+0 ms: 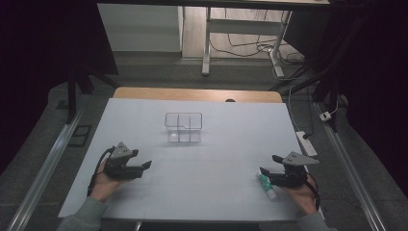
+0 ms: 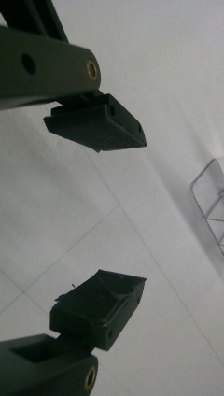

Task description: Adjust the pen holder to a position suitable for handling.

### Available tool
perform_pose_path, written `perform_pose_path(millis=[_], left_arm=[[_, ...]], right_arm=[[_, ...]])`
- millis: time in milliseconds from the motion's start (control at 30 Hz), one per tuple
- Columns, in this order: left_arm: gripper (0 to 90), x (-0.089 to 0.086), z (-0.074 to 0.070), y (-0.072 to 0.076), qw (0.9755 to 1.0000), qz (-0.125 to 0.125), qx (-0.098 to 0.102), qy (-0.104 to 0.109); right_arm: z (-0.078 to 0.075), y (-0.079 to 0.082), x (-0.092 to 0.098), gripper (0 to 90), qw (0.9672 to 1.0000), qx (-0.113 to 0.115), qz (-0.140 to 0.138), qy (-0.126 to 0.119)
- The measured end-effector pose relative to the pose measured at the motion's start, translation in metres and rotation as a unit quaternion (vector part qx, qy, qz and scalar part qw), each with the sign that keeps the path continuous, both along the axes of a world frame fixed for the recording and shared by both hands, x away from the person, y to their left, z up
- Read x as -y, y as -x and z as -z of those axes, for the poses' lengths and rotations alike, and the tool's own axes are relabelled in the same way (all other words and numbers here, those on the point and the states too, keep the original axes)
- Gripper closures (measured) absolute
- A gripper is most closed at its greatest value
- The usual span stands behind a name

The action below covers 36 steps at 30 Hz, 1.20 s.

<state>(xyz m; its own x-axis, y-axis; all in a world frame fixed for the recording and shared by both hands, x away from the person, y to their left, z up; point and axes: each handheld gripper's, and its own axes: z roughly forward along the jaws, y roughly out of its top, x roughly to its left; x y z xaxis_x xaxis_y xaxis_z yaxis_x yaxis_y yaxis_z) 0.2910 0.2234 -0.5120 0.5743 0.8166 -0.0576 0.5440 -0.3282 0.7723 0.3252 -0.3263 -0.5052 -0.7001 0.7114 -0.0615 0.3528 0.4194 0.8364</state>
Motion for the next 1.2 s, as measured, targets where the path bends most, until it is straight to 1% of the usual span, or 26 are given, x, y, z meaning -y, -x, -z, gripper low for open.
perform_pose_path(millis=[100,167,200,333,367,400,600,667,767,833,967,1100,1200], left_arm=[[29.1,0.001,-0.003,-0.004,1.0000,-0.001,0.002,0.002],[29.1,0.003,-0.006,-0.010,1.0000,-0.002,0.003,0.002],[29.2,0.003,-0.006,-0.010,1.0000,-0.002,0.003,0.002],[29.5,0.007,-0.009,-0.021,1.0000,0.000,0.003,-0.002],[29.4,0.007,-0.009,-0.021,1.0000,0.000,0.003,-0.002],[29.4,0.008,-0.009,-0.024,1.0000,0.000,0.001,-0.005],[29.7,0.007,-0.006,-0.032,0.9999,-0.006,-0.006,-0.005],[29.8,0.008,-0.007,-0.036,0.9999,-0.007,-0.005,-0.007],[29.9,0.009,-0.007,-0.041,0.9999,-0.008,-0.004,-0.004],[30.1,0.009,-0.006,-0.044,0.9999,-0.009,-0.007,-0.002],[30.2,0.010,-0.003,-0.052,0.9998,-0.013,-0.013,-0.004],[30.3,0.011,-0.003,-0.059,0.9997,-0.017,-0.012,-0.008],[30.6,0.012,-0.001,-0.065,0.9997,-0.020,-0.014,-0.002]], right_arm=[[0.000,0.000,0.000,27.0,1.0000,0.000,0.000,0.001],[0.000,0.000,0.000,27.0,1.0000,0.000,0.000,0.000],[0.000,0.000,0.000,27.0,1.0000,0.000,0.000,0.000],[0.000,0.000,0.000,27.0,1.0000,0.000,0.000,-0.001],[0.000,0.000,0.000,27.0,1.0000,0.000,-0.001,-0.002],[0.000,0.000,0.000,27.0,1.0000,0.000,-0.001,-0.002],[0.000,0.000,-0.001,27.0,1.0000,-0.001,-0.001,-0.004],[0.000,0.000,-0.001,27.0,1.0000,-0.001,-0.001,-0.003],[0.000,0.000,-0.001,27.0,1.0000,-0.001,-0.001,-0.002],[0.000,0.000,-0.001,27.0,1.0000,-0.001,-0.001,-0.002],[0.000,0.000,-0.001,27.0,1.0000,-0.003,-0.001,-0.001],[0.000,0.000,-0.002,27.1,1.0000,-0.002,-0.001,-0.002],[0.000,0.000,-0.002,27.4,1.0000,0.002,-0.003,0.001]])
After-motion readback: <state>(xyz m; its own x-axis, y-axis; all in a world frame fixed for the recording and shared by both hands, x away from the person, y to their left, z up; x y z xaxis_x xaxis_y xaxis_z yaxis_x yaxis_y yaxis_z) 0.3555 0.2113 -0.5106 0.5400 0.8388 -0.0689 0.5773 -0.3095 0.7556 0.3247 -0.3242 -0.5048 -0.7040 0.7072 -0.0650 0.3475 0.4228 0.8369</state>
